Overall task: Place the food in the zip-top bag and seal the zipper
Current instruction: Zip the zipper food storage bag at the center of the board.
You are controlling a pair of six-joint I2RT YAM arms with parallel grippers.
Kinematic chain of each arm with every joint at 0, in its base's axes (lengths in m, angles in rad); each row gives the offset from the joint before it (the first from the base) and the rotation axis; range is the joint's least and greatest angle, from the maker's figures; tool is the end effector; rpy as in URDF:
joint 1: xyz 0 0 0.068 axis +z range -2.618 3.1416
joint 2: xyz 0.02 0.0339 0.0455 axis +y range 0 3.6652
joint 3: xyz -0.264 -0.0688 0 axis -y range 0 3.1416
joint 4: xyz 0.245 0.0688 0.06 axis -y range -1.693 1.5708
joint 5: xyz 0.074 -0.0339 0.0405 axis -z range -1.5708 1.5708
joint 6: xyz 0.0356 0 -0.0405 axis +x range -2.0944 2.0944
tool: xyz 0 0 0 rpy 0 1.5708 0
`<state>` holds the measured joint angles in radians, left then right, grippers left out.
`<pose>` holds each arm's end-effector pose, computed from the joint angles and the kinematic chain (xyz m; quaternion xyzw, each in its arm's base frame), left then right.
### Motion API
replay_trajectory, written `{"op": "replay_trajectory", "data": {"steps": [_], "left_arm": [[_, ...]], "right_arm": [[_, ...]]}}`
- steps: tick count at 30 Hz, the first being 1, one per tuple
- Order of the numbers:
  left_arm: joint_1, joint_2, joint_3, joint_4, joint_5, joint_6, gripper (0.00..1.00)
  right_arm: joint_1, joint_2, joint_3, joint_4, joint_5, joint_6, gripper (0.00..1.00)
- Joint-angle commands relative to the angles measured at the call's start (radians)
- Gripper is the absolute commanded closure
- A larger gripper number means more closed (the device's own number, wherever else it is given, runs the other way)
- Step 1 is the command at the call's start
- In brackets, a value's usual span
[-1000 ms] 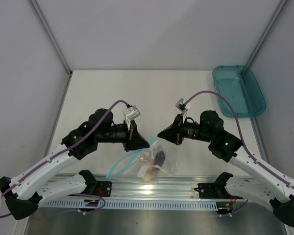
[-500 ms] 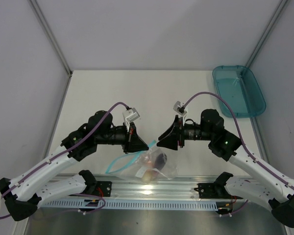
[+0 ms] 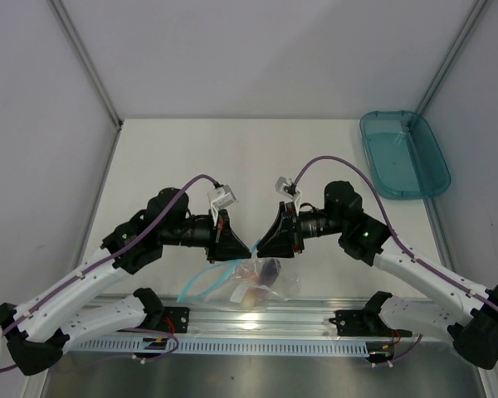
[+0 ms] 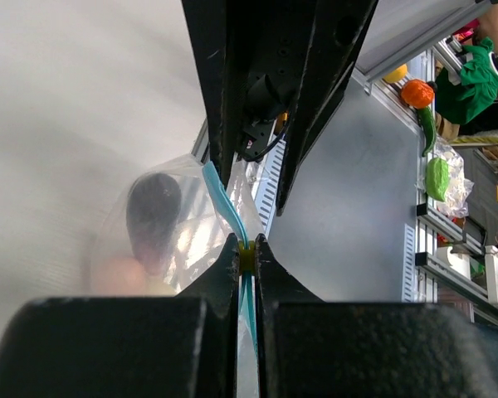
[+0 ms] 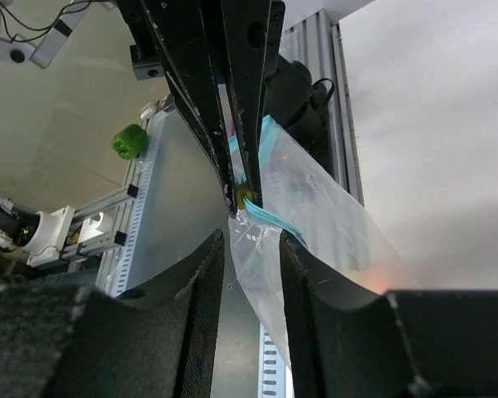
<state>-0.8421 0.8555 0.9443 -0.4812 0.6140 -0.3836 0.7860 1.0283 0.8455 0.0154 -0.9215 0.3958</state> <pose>0.1051 -0.1486 0.3549 0.3436 0.7336 -0.5102 0.2888 0.1423 0.1826 0.3381 -0.4142 0.6155 0.6041 0.2910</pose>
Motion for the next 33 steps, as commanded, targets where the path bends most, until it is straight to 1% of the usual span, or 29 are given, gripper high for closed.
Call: {"op": "replay_trajectory", "data": {"steps": [1,3,4,7,11,15,19,22,24,30,33], "left_arm": [[-0.006,-0.024,0.010,0.032,0.041,0.006,0.99],[-0.006,-0.026,0.005,0.035,0.052,0.002,0.99],[-0.006,-0.026,0.004,0.033,0.052,0.000,0.99],[-0.006,-0.035,0.004,0.020,0.052,-0.001,0.99],[-0.006,-0.049,0.004,0.016,0.053,0.000,0.99],[-0.006,-0.050,0.008,0.007,0.056,-0.003,0.99],[-0.006,-0.062,0.008,0.006,0.058,-0.008,0.99],[-0.006,-0.059,0.008,0.007,0.061,-0.011,1.00],[-0.006,-0.059,0.008,0.009,0.062,-0.012,0.99],[-0.006,-0.047,0.019,0.010,0.067,-0.011,1.00],[-0.006,-0.041,0.019,0.018,0.072,-0.012,0.99]], "right_arm": [[0.012,0.013,0.061,0.031,-0.022,-0.015,0.64],[0.012,0.009,0.072,-0.005,0.005,-0.037,0.64],[0.010,0.001,0.081,-0.056,0.016,-0.061,0.64],[0.007,-0.034,0.086,-0.119,0.056,-0.092,0.61],[0.007,-0.048,0.076,-0.112,0.070,-0.087,0.56],[0.006,-0.037,0.102,-0.137,0.095,-0.109,0.55],[0.007,-0.028,0.116,-0.121,0.061,-0.100,0.54],[0.009,-0.014,0.133,-0.143,0.062,-0.117,0.54],[0.009,-0.010,0.130,-0.121,0.049,-0.107,0.54],[0.047,0.019,0.118,-0.063,-0.022,-0.089,0.56],[0.059,0.038,0.115,-0.045,-0.028,-0.086,0.61]]}}
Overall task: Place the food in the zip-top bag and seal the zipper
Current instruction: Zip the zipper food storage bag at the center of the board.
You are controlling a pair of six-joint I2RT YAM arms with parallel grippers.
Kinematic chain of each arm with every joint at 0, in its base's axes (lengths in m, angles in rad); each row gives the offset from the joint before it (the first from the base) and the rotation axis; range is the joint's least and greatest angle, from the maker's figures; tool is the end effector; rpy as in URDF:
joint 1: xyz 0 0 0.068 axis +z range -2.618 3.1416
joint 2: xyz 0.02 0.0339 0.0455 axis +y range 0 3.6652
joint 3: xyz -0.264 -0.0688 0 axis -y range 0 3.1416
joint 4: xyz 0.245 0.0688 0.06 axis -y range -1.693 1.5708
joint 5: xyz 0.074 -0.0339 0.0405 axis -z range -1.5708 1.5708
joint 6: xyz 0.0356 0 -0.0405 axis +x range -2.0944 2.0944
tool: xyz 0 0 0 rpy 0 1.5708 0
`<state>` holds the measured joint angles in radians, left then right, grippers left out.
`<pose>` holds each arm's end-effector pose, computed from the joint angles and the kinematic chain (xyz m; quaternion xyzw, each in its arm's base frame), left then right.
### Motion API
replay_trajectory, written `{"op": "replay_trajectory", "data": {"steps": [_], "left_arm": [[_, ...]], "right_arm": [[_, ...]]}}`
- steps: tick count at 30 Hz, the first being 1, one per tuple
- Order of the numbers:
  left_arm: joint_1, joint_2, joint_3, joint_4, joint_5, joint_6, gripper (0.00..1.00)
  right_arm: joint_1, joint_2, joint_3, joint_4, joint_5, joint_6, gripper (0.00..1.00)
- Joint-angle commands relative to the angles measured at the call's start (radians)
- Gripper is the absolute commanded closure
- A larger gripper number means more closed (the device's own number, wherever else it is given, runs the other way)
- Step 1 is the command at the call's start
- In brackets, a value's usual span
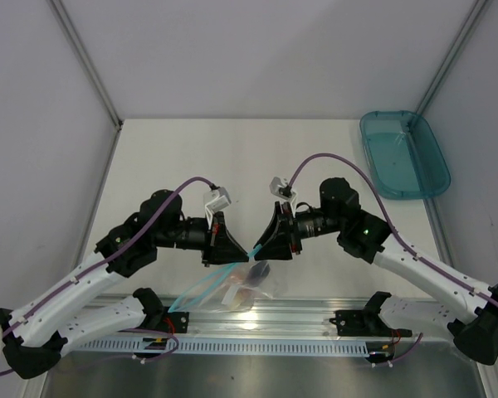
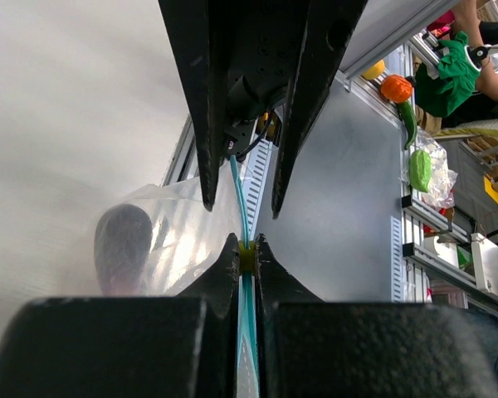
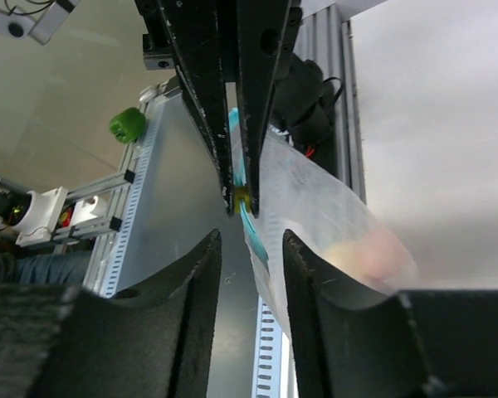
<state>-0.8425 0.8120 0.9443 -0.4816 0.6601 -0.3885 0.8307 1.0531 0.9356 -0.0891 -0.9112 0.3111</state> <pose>0.0964 -0.1408 0.3619 0.3555 0.7133 -0.5300 0.2897 0.1367 0.1914 0.3541 -0.4471 0.6024 0.5933 0.2918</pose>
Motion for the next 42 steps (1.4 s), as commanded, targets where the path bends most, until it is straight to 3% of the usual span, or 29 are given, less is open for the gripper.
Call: {"op": "replay_trajectory", "data": {"steps": [1,12,13,16,20,27,42], "left_arm": [[-0.006,0.004,0.017,0.020,0.026,-0.009,0.99],[-0.006,0.004,0.005,0.026,0.019,-0.013,0.99],[-0.006,0.006,0.005,0.026,0.019,-0.015,1.00],[-0.006,0.009,0.008,0.021,0.015,-0.015,1.00],[-0.006,0.015,0.022,-0.011,-0.025,-0.023,1.00],[-0.006,0.035,0.053,-0.018,-0.071,-0.044,0.99],[-0.006,0.019,0.036,-0.043,-0.108,-0.035,0.99]], "right_arm": [[0.021,0.018,0.023,0.068,-0.043,0.006,0.63],[0.045,0.048,0.016,0.112,-0.026,0.020,0.92],[0.047,0.050,0.017,0.112,-0.020,0.020,1.00],[0.051,0.047,0.015,0.104,0.064,0.034,1.00],[0.068,0.016,-0.014,0.107,0.361,0.066,1.00],[0.159,-0.011,-0.043,0.088,0.722,0.068,1.00],[0.176,-0.039,-0.049,-0.040,0.968,0.091,1.00]]}}
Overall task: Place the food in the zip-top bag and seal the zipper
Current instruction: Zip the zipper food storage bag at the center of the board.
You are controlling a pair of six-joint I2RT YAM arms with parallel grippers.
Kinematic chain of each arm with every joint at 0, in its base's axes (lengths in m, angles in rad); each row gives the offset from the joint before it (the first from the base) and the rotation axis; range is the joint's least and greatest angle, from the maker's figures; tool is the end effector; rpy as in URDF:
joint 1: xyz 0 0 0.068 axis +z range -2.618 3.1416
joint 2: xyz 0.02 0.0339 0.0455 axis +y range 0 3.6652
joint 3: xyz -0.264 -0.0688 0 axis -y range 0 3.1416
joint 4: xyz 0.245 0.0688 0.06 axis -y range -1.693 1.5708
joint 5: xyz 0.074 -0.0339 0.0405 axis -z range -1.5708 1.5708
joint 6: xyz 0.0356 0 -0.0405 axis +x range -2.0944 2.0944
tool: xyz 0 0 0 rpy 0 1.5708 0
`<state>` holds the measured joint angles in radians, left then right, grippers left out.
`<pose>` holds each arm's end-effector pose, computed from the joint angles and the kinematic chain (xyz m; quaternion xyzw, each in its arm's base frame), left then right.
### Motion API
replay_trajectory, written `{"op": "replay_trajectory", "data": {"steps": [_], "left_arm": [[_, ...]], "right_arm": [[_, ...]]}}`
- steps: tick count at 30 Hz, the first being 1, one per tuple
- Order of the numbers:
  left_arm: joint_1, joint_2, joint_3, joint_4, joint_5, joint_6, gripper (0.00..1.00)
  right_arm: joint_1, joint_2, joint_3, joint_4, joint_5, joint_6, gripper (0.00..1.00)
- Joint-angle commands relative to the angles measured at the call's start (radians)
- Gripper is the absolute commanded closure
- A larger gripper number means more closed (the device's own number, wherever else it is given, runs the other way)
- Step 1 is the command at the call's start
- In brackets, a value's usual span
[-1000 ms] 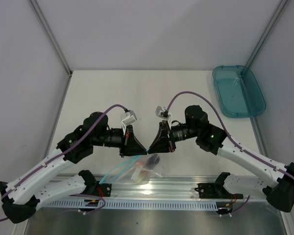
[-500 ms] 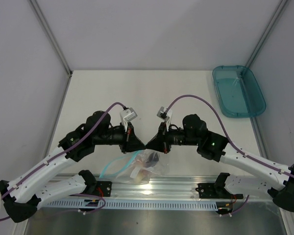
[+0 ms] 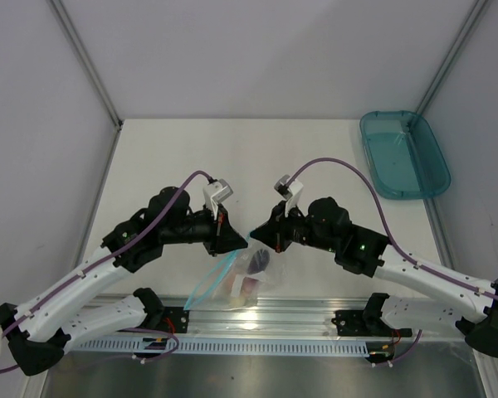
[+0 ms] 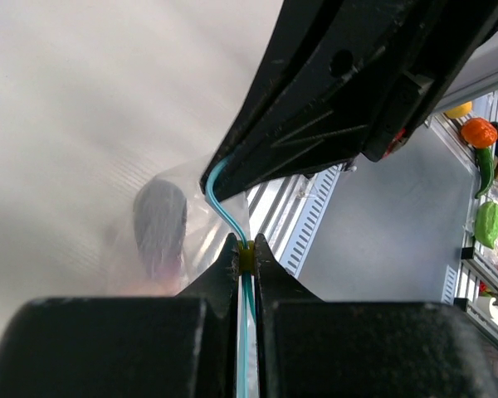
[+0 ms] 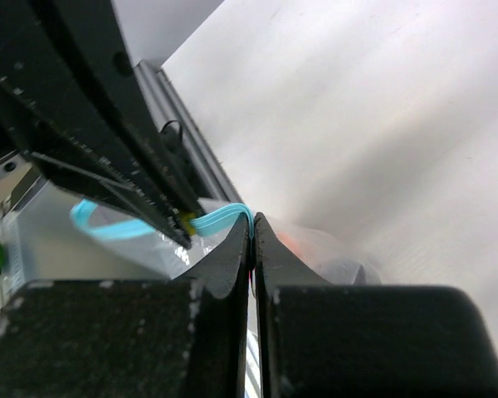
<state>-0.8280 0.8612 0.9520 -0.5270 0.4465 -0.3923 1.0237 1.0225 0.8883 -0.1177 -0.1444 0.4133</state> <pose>0.1123 -0.1450 0.3509 0.2939 0.7773 -0.4533 0.3225 0.1200 0.2068 0.3383 -0.2790 0.7386 0.4452 0.4225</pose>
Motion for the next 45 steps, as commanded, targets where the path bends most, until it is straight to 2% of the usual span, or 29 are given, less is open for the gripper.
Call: {"op": "replay_trajectory", "data": {"steps": [1,31,38,39,40,43,45], "left_arm": [[-0.020,-0.031,0.030,-0.001,0.106,-0.030,1.00],[-0.020,-0.096,0.025,-0.094,0.044,-0.006,1.00],[-0.020,-0.088,0.007,-0.059,0.070,0.001,0.99],[-0.020,-0.083,0.005,-0.044,0.073,0.004,0.99],[-0.020,-0.079,-0.002,-0.042,0.083,0.004,1.00],[-0.019,-0.077,-0.010,-0.037,0.107,0.018,0.99],[-0.020,-0.079,-0.010,-0.041,0.116,0.032,0.99]], "right_arm": [[-0.017,-0.010,-0.003,-0.014,0.206,-0.011,1.00],[-0.034,-0.059,0.011,-0.129,0.304,-0.062,1.00],[-0.082,-0.047,0.020,-0.077,-0.076,-0.185,1.00],[-0.082,-0.038,0.037,-0.097,-0.134,-0.215,0.97],[-0.082,-0.012,0.079,-0.120,-0.162,-0.234,0.78],[-0.082,0.025,0.142,-0.212,-0.245,-0.301,0.49],[-0.083,0.037,0.191,-0.269,-0.283,-0.340,0.43]]}}
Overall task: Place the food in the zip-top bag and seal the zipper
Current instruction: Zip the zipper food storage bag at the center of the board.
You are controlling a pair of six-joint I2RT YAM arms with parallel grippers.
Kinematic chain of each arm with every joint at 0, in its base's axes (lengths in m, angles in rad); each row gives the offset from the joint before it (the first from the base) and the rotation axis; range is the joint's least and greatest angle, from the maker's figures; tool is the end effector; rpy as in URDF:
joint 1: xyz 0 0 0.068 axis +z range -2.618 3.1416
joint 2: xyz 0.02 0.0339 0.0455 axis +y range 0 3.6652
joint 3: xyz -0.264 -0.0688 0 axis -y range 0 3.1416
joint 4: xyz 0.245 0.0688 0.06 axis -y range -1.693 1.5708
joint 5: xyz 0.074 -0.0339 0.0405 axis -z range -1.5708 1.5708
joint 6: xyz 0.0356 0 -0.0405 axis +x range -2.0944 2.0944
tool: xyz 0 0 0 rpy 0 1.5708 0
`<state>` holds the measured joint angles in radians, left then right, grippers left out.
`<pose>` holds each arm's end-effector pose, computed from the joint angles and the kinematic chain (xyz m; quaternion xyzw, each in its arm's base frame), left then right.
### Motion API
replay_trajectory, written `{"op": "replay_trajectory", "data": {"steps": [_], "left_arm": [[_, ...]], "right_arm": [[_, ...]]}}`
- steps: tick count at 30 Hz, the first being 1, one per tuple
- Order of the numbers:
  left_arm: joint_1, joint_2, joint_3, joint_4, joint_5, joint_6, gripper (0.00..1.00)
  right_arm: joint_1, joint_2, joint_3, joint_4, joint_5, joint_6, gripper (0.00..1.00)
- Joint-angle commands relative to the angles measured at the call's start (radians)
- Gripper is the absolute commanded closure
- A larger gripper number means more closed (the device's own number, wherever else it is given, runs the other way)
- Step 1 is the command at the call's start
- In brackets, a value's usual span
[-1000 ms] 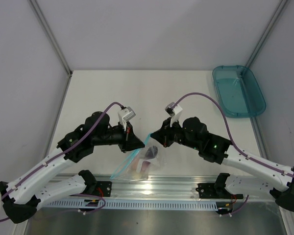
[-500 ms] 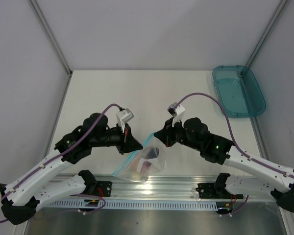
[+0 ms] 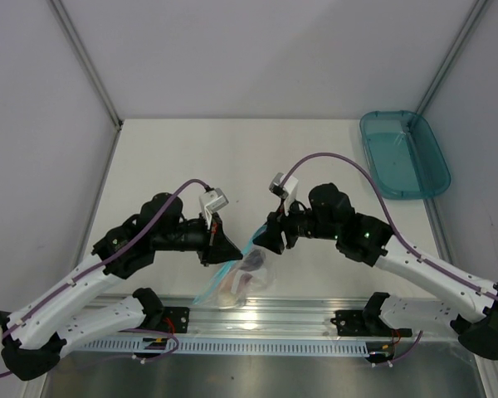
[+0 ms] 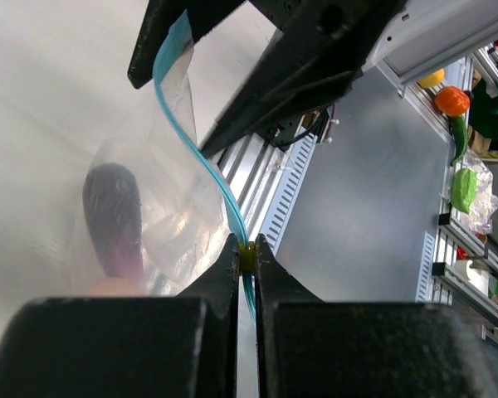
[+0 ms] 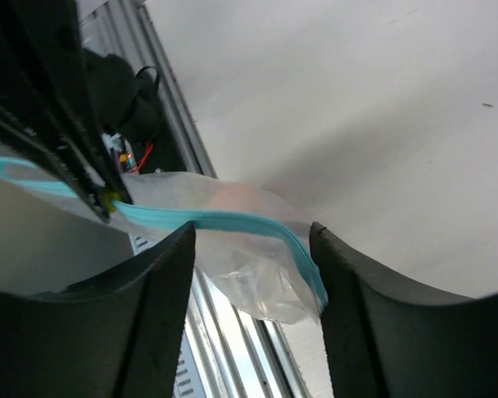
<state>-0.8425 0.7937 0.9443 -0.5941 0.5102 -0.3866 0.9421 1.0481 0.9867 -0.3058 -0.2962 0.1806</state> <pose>0.0955 -0.1332 0.3527 0.3162 0.7663 -0.4724 0.2994 0.1311 0.1980 0.3483 -0.3805 0.7259 0.4010 0.4092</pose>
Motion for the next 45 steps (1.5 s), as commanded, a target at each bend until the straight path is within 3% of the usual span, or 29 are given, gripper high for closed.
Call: {"op": "replay_trajectory", "data": {"steps": [1,9,20,23,27,28,30,32,34,37,41,45], "left_arm": [[-0.004,-0.013,-0.002,0.019,0.053,0.029,0.99],[-0.004,-0.037,-0.007,0.011,0.091,0.049,0.99],[-0.004,-0.065,-0.021,0.016,0.106,0.040,0.99],[-0.004,-0.067,-0.019,0.019,0.106,0.038,0.99],[-0.004,-0.068,-0.019,0.013,0.103,0.038,0.99],[-0.004,-0.070,-0.016,0.011,0.102,0.038,0.99],[-0.004,-0.070,-0.016,0.011,0.103,0.038,0.99],[-0.004,-0.070,-0.016,0.010,0.100,0.040,0.99],[-0.004,-0.070,-0.018,0.008,0.099,0.040,0.99],[-0.004,-0.074,-0.016,0.001,0.091,0.040,0.99],[-0.004,-0.077,-0.019,-0.006,0.090,0.043,0.99],[-0.004,-0.074,-0.022,0.002,0.102,0.045,0.99]], "right_arm": [[-0.002,0.016,0.108,-0.098,-0.164,-0.134,0.39],[0.006,0.124,0.228,-0.159,-0.475,-0.214,0.34],[0.049,0.225,0.337,-0.299,-0.521,-0.309,0.35],[0.052,0.239,0.342,-0.328,-0.528,-0.329,0.41],[0.055,0.259,0.345,-0.365,-0.508,-0.346,0.56],[0.055,0.259,0.343,-0.365,-0.506,-0.345,0.64],[0.057,0.253,0.339,-0.357,-0.497,-0.340,0.69],[0.057,0.234,0.337,-0.343,-0.427,-0.328,0.61],[0.054,0.207,0.319,-0.305,-0.353,-0.307,0.42],[0.046,0.142,0.299,-0.289,-0.253,-0.274,0.29],[0.026,0.067,0.265,-0.283,-0.262,-0.248,0.23],[0.027,0.075,0.277,-0.305,-0.377,-0.265,0.22]]}}
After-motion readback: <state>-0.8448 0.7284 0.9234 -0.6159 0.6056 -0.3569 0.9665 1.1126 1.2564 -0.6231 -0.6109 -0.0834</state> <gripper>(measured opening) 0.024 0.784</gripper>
